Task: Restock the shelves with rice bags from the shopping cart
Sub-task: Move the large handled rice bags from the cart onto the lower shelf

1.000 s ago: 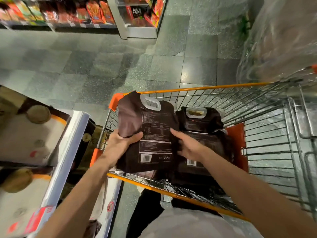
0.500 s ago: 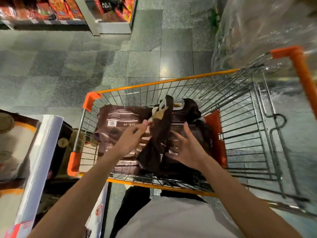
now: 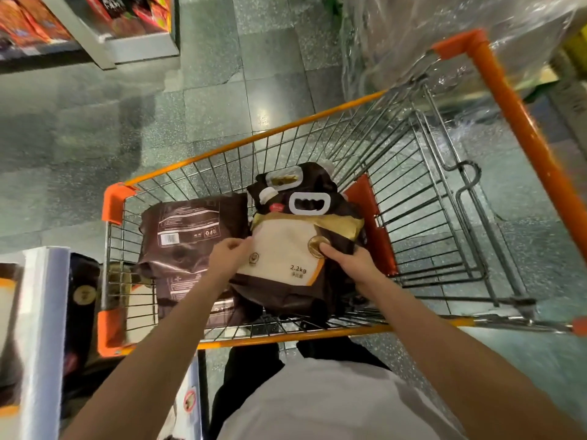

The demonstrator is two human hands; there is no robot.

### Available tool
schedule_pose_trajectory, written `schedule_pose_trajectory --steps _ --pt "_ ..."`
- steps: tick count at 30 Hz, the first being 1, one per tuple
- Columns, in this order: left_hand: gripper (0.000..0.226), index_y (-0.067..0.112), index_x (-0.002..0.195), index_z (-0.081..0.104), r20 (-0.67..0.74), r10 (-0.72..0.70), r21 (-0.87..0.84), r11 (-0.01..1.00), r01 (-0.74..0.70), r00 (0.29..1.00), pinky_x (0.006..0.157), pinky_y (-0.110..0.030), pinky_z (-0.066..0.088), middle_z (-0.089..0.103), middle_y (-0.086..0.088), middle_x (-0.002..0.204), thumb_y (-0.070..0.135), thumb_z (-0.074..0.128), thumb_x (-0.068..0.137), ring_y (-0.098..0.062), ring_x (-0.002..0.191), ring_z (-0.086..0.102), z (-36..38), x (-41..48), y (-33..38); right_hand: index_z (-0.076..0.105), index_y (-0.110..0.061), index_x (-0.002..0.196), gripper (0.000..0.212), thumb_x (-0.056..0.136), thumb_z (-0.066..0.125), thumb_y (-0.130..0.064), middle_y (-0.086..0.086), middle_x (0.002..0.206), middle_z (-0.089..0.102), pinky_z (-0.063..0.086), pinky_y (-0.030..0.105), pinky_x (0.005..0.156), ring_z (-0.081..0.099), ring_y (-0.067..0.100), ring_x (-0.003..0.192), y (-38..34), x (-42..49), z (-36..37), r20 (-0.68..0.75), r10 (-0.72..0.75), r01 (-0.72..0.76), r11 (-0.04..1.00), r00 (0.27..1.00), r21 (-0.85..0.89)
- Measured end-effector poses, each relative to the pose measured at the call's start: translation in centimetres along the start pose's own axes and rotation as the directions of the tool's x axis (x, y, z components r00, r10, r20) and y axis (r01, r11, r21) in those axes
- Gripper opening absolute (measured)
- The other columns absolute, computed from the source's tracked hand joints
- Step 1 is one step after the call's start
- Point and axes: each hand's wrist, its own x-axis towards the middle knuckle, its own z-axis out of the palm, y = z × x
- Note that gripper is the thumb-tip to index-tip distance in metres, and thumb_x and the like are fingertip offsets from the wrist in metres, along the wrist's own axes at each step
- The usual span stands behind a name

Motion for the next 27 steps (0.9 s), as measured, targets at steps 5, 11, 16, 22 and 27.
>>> schedule_pose_trajectory --steps 5,11,16,22,27 --pt "0.056 0.013 0.103 0.068 0.162 -0.102 0.068 0.993 0.092 0.982 0.103 -0.043 0.047 0.066 -0.007 0.114 0.064 0.065 0.082 -0.027 0.112 0.06 -0.6 1.3 0.1 0.066 -0.009 0.118 0.046 0.078 0.081 -0.026 0.006 0.106 0.074 0.056 0.028 0.071 0.071 0.02 0.094 -1.3 1.4 -0.9 0.117 0.046 -0.042 0.998 0.992 -0.043" --pt "0.064 0.011 0.114 0.058 0.433 -0.264 -0.067 0.944 0.323 0.862 0.074 -0.024 0.048 0.068 -0.006 0.111 0.065 0.064 0.081 -0.016 0.094 0.064 -1.2 1.2 -0.6 0.068 -0.01 0.115 0.048 0.074 0.084 -0.029 0.008 0.109 0.073 0.056 0.037 0.086 0.069 0.024 0.099 -1.6 1.9 -0.6 0.085 0.048 -0.043 0.997 0.995 -0.063" --pt "0.068 0.01 0.115 0.066 0.582 -0.267 -0.172 0.883 0.437 0.768 0.09 -0.037 0.058 0.077 -0.009 0.1 0.066 0.068 0.078 -0.023 0.093 0.073 -1.6 1.8 -1.4 0.066 -0.025 0.115 0.059 0.063 0.088 -0.045 -0.004 0.11 0.071 0.055 0.042 0.09 0.066 0.017 0.101 -0.2 0.4 0.7 0.044 0.038 -0.033 0.993 0.998 -0.116" --pt "0.055 0.009 0.098 0.068 0.575 -0.295 -0.148 0.88 0.452 0.763 0.086 -0.032 0.057 0.077 -0.009 0.087 0.061 0.065 0.083 -0.02 0.083 0.072 -1.3 2.8 -1.4 0.067 -0.023 0.12 0.073 0.053 0.095 -0.031 -0.006 0.11 0.073 0.056 0.038 0.09 0.069 0.014 0.102 0.3 0.6 0.6 0.106 -0.019 0.031 0.993 0.994 -0.112" --pt "0.069 0.007 0.109 0.061 0.563 -0.31 -0.093 0.897 0.432 0.766 0.103 -0.039 0.05 0.071 -0.013 0.105 0.059 0.08 0.067 -0.027 0.103 0.067 -1.6 2.1 -0.9 0.07 -0.015 0.107 0.045 0.066 0.088 -0.016 0.002 0.102 0.075 0.058 0.026 0.074 0.072 0.013 0.089 -1.6 0.1 -0.9 0.171 -0.031 0.054 0.99 0.985 -0.132"
